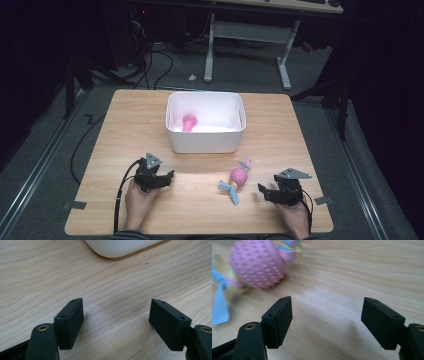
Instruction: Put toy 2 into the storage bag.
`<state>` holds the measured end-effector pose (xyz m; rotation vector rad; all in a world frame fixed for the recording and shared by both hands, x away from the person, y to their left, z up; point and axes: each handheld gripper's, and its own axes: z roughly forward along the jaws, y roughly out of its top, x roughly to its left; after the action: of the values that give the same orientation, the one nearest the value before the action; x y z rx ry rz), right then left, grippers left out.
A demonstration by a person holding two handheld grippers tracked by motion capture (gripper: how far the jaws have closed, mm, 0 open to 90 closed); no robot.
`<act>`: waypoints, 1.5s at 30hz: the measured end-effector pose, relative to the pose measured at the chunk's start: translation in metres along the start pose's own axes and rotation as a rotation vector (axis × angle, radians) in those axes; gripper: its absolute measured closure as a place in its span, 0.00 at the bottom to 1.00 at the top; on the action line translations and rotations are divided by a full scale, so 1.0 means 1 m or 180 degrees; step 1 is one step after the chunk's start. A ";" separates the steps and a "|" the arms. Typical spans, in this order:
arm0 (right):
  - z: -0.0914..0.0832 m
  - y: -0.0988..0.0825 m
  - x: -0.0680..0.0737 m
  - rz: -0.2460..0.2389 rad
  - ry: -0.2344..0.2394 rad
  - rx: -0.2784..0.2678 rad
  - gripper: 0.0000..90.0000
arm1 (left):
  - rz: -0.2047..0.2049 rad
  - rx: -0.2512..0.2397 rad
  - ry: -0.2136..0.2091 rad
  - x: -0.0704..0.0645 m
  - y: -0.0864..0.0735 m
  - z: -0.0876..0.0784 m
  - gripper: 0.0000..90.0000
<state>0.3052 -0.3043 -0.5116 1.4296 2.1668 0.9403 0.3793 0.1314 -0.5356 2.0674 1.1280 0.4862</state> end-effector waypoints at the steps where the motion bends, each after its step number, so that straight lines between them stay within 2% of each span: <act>1: -0.002 0.000 0.003 -0.0027 0.0030 -0.0010 0.28 | 0.0001 0.0000 -0.0001 0.000 0.000 0.000 0.31; 11: -0.008 0.015 0.034 -0.0259 0.0249 -0.0064 0.28 | 0.0002 0.0000 -0.0004 0.000 0.000 0.000 0.31; 19: 0.000 0.032 0.047 -0.0264 0.0333 0.0007 0.23 | 0.0005 0.0001 -0.0004 0.000 0.000 0.000 0.30; 24: 0.004 0.043 0.056 -0.0329 0.0245 0.0008 0.22 | 0.0006 0.0004 0.0001 0.000 0.000 0.000 0.30; 31: 0.016 0.052 0.059 -0.0236 0.0180 0.0127 0.19 | -0.0010 0.0014 0.0018 0.000 0.000 0.000 0.28; 34: 0.022 0.055 0.061 -0.0235 0.0103 0.0160 0.17 | -0.0011 0.0017 0.0019 0.000 0.000 0.000 0.27; 39: 0.029 0.062 0.059 -0.0172 0.0073 0.0184 0.16 | -0.0008 0.0020 0.0018 0.000 0.000 0.000 0.27; 43: 0.038 0.063 0.059 -0.0121 0.0071 0.0283 0.15 | -0.0003 0.0021 0.0014 0.000 0.000 0.000 0.27; 45: 0.043 0.063 0.060 -0.0142 0.0082 0.0317 0.15 | -0.0003 0.0022 0.0014 0.000 0.000 0.000 0.27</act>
<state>0.3492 -0.2196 -0.4940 1.4149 2.2837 0.8506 0.3796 0.1314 -0.5358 2.0726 1.1347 0.4872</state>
